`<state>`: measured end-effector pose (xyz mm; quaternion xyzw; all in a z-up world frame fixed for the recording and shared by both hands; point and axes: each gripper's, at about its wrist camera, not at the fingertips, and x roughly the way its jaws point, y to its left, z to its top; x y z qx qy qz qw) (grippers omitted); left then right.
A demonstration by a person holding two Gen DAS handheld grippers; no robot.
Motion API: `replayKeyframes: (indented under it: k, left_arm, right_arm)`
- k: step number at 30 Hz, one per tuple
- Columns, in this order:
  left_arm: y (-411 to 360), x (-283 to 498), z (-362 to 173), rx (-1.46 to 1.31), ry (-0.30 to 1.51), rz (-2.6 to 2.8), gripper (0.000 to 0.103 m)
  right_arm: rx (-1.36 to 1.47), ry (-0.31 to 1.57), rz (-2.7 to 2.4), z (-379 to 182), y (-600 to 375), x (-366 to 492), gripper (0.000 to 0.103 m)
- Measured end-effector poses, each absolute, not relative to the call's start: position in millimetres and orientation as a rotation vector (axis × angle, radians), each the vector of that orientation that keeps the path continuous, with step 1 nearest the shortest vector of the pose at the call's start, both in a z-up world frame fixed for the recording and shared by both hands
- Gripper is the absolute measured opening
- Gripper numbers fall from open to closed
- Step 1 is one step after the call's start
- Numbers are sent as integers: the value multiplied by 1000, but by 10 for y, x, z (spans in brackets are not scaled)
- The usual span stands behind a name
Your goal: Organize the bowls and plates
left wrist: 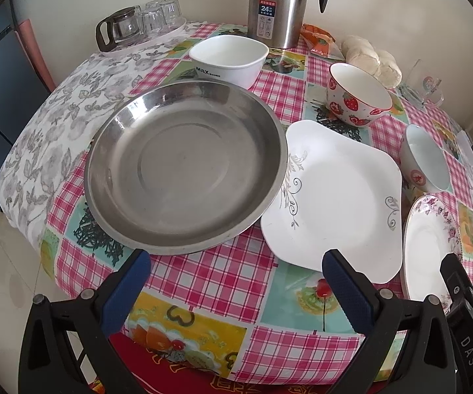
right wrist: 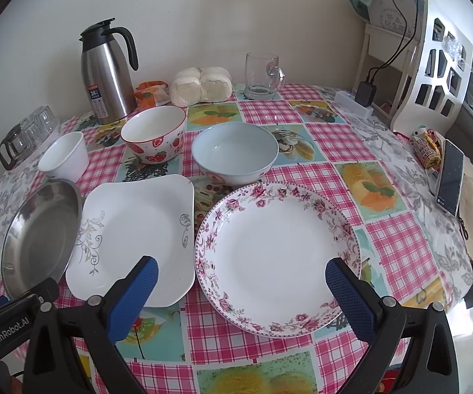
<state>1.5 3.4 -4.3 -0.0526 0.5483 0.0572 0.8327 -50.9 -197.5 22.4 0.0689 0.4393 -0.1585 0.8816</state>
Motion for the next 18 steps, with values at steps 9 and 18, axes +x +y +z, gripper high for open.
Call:
replayKeyframes:
  k: [9,18]
  left_arm:
    - [48,14,-68,-113,1174,126,103]
    - [78,19,-85,-118,1187,132,103]
  right_arm:
    - [136,920,-323,216,-1966,-504,103]
    - [135,920,-324,202,-1957,-507,103]
